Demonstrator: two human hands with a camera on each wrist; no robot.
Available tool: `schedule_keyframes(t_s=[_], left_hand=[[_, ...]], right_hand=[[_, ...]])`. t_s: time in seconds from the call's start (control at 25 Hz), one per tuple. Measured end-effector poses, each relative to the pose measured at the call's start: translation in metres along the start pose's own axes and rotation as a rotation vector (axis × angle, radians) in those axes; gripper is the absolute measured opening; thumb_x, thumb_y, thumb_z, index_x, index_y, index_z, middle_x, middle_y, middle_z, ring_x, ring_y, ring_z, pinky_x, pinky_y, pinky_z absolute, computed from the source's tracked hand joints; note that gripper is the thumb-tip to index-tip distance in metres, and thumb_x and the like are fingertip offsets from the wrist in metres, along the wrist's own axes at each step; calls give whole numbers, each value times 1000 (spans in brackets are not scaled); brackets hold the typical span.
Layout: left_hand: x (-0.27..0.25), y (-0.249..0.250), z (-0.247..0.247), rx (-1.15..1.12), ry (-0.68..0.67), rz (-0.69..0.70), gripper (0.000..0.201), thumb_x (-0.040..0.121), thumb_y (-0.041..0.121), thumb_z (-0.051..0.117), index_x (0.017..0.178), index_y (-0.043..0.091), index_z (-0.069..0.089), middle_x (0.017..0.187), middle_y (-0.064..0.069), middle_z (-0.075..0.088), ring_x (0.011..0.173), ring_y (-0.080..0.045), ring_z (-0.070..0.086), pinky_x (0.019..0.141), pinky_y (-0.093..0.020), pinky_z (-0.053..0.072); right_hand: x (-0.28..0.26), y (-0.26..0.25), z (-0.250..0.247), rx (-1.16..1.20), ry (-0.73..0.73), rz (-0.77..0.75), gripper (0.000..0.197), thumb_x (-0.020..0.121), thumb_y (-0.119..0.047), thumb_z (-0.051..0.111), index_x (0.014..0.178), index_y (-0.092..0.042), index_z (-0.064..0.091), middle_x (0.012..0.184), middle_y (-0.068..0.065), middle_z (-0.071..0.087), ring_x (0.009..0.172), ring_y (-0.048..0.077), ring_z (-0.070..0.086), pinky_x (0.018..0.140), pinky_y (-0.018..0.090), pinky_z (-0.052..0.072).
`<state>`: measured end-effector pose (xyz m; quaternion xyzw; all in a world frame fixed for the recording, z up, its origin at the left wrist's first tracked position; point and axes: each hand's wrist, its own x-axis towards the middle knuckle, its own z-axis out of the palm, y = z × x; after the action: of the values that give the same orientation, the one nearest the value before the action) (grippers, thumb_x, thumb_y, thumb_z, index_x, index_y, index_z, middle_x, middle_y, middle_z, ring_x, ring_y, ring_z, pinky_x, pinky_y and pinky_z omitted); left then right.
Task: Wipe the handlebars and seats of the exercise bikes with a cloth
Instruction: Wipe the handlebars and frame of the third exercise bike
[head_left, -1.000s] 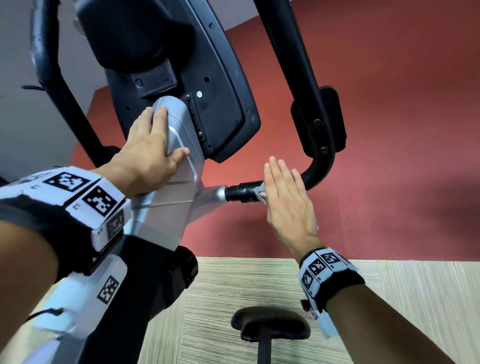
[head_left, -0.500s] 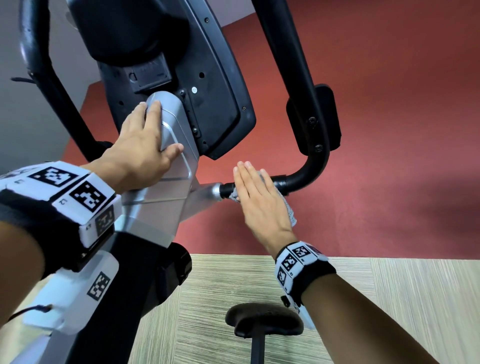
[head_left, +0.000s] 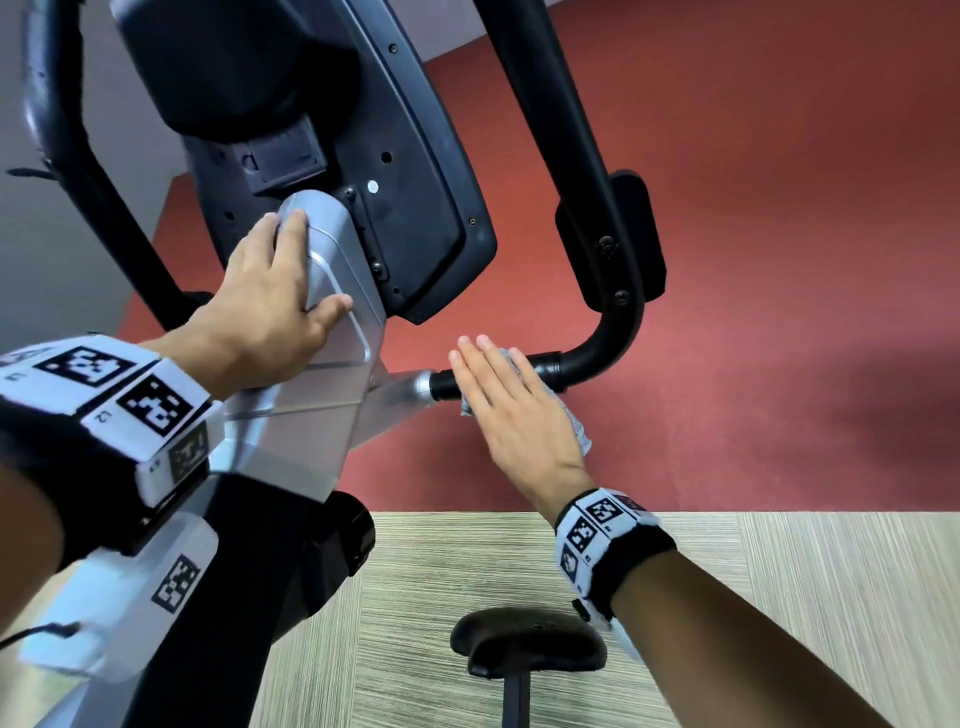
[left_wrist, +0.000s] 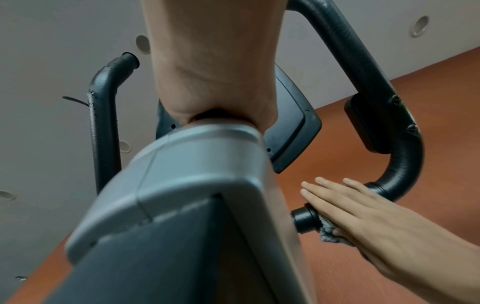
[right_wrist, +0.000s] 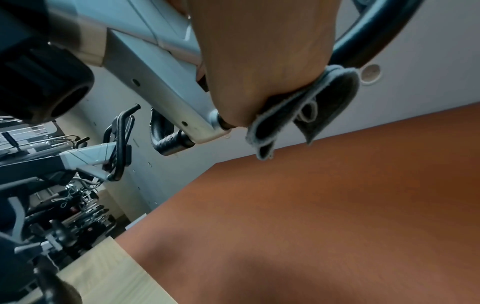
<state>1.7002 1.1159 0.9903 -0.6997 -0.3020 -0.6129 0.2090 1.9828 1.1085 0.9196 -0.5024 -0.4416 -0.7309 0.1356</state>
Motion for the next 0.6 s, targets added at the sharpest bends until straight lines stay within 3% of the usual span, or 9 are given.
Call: schedule_keyframes(t_s=[0.12,0.24,0.48,0.6], left_hand=[[0,1,-1,-1,-12,-8,90,99,38,61,163,11,2,169,-17,1,157,-30,-1,128,-41,4],[-1,1,-1,-5,-13,-12,89,100,37,60,163,11,2,169,-16,0,157,-30,-1,128,-40,3],[-4,7,-4,-11,-19,-21,89,100,37,60,163,11,3,170,-16,-1,157,-29,-2,127,-37,2],[-7,10,-6,-29,-23,-24,88,101,36,60,163,12,3,170,-15,-2,157,-27,-2,127,-37,2]], right_hand=[[-16,22,-4,28,-21,37,71,92,-4,18,163,-7,11,170,10,15,157,27,14,127,42,5],[-9,18,-11,111,-74,112,77,88,-10,27,163,-5,7,170,11,13,158,28,10,128,43,2],[18,-11,-3,107,-94,-3,71,92,-10,6,163,-7,12,169,10,20,157,27,16,127,42,9],[2,11,3,113,-30,-46,66,97,-9,9,163,-11,14,169,8,21,155,28,22,126,41,17]])
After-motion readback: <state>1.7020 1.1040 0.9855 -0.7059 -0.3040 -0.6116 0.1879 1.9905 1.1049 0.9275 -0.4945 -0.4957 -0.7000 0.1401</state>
